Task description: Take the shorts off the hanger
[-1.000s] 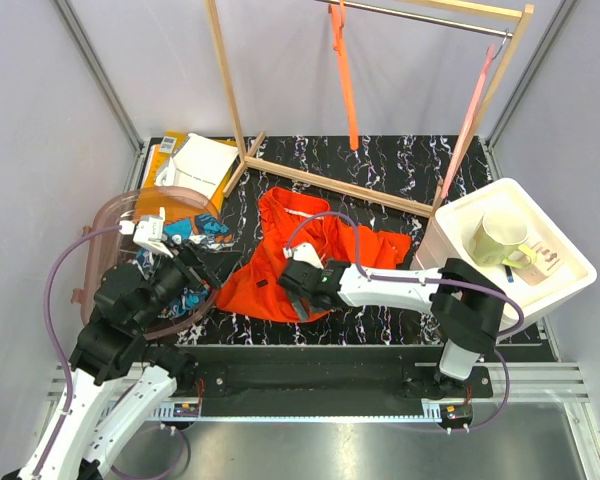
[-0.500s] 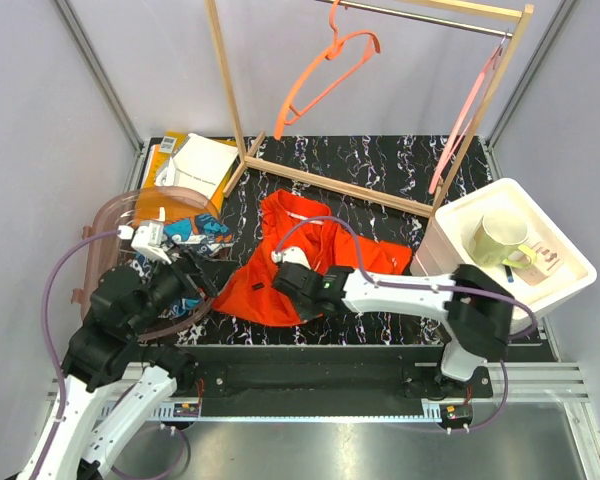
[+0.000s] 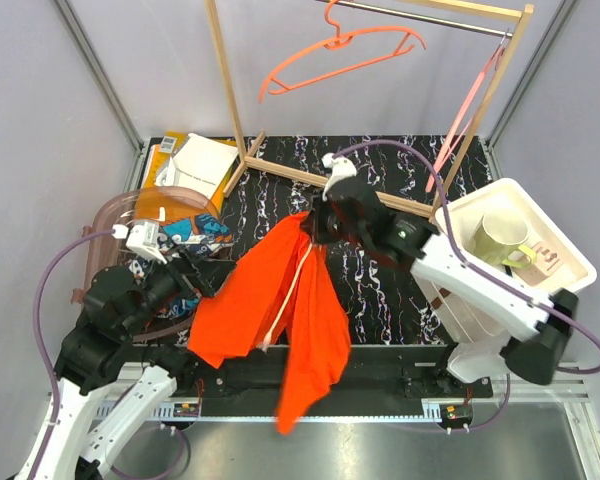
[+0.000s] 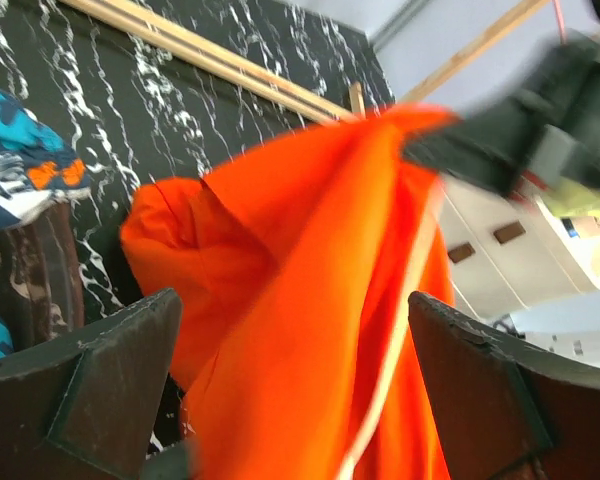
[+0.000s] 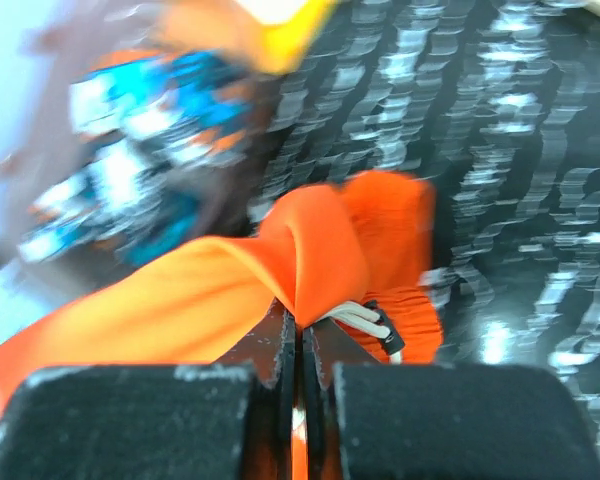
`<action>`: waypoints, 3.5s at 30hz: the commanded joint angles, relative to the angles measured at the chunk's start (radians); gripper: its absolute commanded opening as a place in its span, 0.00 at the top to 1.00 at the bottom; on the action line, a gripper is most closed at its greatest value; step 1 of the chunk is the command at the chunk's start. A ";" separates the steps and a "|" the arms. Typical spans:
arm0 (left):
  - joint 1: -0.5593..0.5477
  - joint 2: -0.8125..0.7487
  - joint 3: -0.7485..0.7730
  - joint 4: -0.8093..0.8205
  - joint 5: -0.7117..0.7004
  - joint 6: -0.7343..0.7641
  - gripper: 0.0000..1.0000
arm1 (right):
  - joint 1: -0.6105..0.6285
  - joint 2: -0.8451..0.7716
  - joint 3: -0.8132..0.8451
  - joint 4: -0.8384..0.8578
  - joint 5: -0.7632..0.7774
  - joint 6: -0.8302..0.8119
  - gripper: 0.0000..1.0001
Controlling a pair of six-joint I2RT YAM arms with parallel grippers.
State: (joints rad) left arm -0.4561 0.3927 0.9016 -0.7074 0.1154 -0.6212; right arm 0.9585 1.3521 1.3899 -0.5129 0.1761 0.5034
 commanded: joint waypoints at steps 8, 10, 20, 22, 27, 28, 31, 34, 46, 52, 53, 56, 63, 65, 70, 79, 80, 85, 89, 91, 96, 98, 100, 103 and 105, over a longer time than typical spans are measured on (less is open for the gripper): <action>-0.001 0.087 -0.042 0.055 0.199 0.011 0.03 | -0.112 0.274 0.021 -0.062 0.109 -0.099 0.96; -0.006 0.087 -0.055 0.088 0.213 0.017 0.03 | -0.127 0.271 -0.006 -0.056 0.112 -0.089 0.87; -0.505 0.352 -0.049 0.183 -0.175 0.118 0.01 | -0.152 0.207 0.032 -0.171 0.007 -0.054 0.03; -0.568 0.450 -0.014 0.178 -0.279 0.150 0.01 | -0.152 0.152 0.024 -0.190 -0.013 -0.028 0.00; -0.589 0.612 0.026 0.166 -0.307 0.208 0.01 | -0.153 0.014 0.020 -0.274 -0.021 0.003 0.00; -0.589 0.652 0.029 0.166 -0.310 0.227 0.01 | -0.152 -0.007 0.018 -0.282 -0.020 0.010 0.00; -0.587 0.707 0.051 0.149 -0.361 0.259 0.01 | -0.152 -0.077 0.018 -0.312 -0.003 0.007 0.00; -0.582 0.753 0.079 0.146 -0.401 0.302 0.01 | -0.152 -0.122 0.017 -0.326 0.016 0.001 0.00; -0.357 1.020 0.054 0.296 0.029 0.327 0.01 | -0.152 -0.166 -0.064 -0.280 0.008 0.006 0.00; -0.359 1.183 0.022 0.400 0.089 0.290 0.30 | -0.152 -0.191 -0.101 -0.266 0.017 0.004 0.00; -0.358 1.187 0.017 0.410 0.084 0.282 0.40 | -0.152 -0.195 -0.109 -0.269 0.019 0.004 0.00; -0.358 1.174 0.013 0.422 0.066 0.276 0.67 | -0.152 -0.220 -0.129 -0.274 0.033 0.012 0.00; -0.313 0.962 0.074 0.341 0.004 0.287 1.00 | -0.152 -0.286 -0.131 -0.283 0.079 0.020 0.00; -0.290 0.867 0.097 0.323 0.000 0.282 1.00 | -0.150 -0.298 -0.127 -0.283 0.085 0.020 0.00; -0.175 0.692 0.190 0.244 0.003 0.293 1.00 | -0.152 -0.309 -0.129 -0.288 0.095 0.020 0.00; -0.036 0.493 0.516 -0.030 -0.296 0.445 1.00 | -0.152 -0.312 -0.127 -0.289 0.079 0.034 0.00; -0.032 0.483 0.537 -0.043 -0.363 0.458 1.00 | -0.152 -0.312 -0.126 -0.289 0.077 0.035 0.00; -0.021 0.446 0.672 -0.092 -0.558 0.580 1.00 | -0.152 -0.306 -0.124 -0.288 0.066 0.038 0.00; -0.021 0.420 0.700 -0.106 -0.777 0.642 1.00 | -0.152 -0.306 -0.121 -0.289 0.057 0.044 0.00; -0.021 0.402 0.662 -0.063 -0.832 0.690 1.00 | -0.152 -0.306 -0.121 -0.289 0.056 0.043 0.00; -0.016 0.310 0.403 0.213 -0.956 0.852 1.00 | -0.152 -0.291 -0.114 -0.285 0.043 0.044 0.00; -0.010 0.298 0.318 0.287 -1.025 0.918 1.00 | -0.152 -0.288 -0.112 -0.285 0.034 0.046 0.00; 0.031 0.304 0.260 0.393 -1.056 0.943 1.00 | -0.152 -0.288 -0.115 -0.282 0.028 0.049 0.00; 0.166 0.366 0.257 0.346 -0.941 0.859 1.00 | -0.152 -0.286 -0.117 -0.279 0.017 0.050 0.00; 0.311 0.420 0.258 0.277 -0.846 0.752 1.00 | -0.152 -0.286 -0.117 -0.279 0.010 0.053 0.00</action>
State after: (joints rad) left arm -0.3405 0.7506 1.1473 -0.5159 -0.8158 0.2222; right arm 0.8085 1.0660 1.2541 -0.8101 0.2142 0.5457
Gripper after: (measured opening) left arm 0.037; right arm 0.994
